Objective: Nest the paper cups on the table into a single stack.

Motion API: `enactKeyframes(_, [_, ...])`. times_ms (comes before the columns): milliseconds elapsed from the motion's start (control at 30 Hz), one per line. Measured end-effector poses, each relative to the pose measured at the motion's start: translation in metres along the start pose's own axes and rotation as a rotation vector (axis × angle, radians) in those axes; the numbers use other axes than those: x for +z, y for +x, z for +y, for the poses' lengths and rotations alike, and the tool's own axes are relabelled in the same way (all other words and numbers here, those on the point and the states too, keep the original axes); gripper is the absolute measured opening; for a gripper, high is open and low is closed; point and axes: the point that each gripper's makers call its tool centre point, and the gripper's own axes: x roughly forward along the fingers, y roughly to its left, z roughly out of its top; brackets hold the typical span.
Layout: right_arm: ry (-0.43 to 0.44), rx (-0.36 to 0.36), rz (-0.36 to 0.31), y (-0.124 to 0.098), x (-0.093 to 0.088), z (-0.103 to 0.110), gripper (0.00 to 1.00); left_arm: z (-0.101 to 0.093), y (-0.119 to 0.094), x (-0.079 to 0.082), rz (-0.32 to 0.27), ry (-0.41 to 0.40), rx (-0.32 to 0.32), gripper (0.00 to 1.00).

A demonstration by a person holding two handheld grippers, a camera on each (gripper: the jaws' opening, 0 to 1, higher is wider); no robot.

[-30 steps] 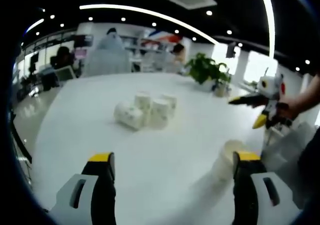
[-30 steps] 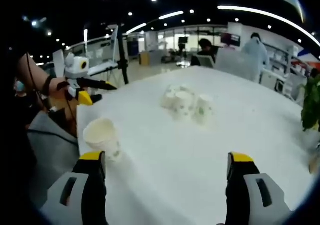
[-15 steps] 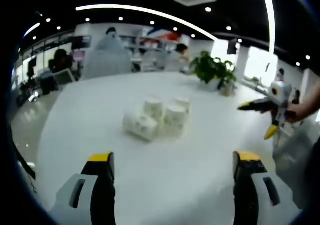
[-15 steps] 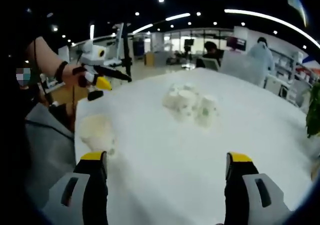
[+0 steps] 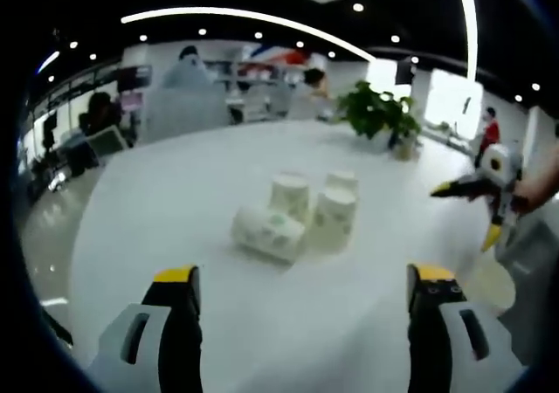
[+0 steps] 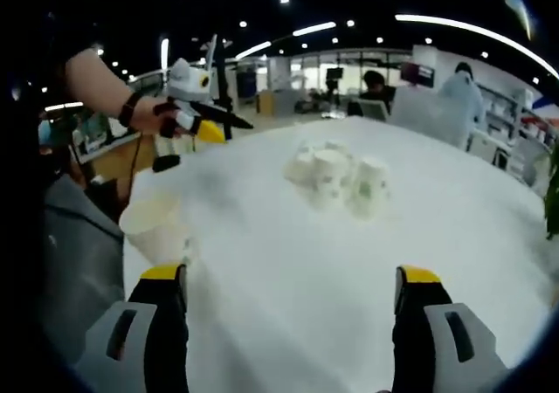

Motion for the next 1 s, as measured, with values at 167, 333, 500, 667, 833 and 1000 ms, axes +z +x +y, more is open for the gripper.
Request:
enactKeyframes(167, [0.010, 0.013, 0.015, -0.002, -0.009, 0.004, 0.97, 0.004, 0.015, 0.001, 0.024, 0.030, -0.029, 0.97])
enactKeyframes(333, [0.033, 0.001, 0.023, -0.008, -0.015, 0.002, 0.97, 0.009, 0.029, 0.009, 0.026, 0.056, -0.067, 0.97])
enactKeyframes(500, [0.052, -0.015, 0.022, -0.015, -0.019, -0.002, 0.97, 0.016, 0.045, 0.010, 0.044, 0.086, -0.108, 0.98])
enactKeyframes(667, [0.066, -0.032, 0.033, -0.021, -0.026, -0.004, 0.97, 0.020, 0.056, 0.008, 0.053, 0.092, -0.130, 0.96])
enactKeyframes(833, [0.097, -0.042, 0.039, -0.026, -0.033, -0.005, 0.97, 0.022, 0.067, 0.008, 0.058, 0.100, -0.148, 0.96])
enactKeyframes(1000, [0.138, -0.061, 0.032, -0.030, -0.036, -0.008, 0.97, 0.023, 0.078, 0.009, 0.068, 0.114, -0.165, 0.96])
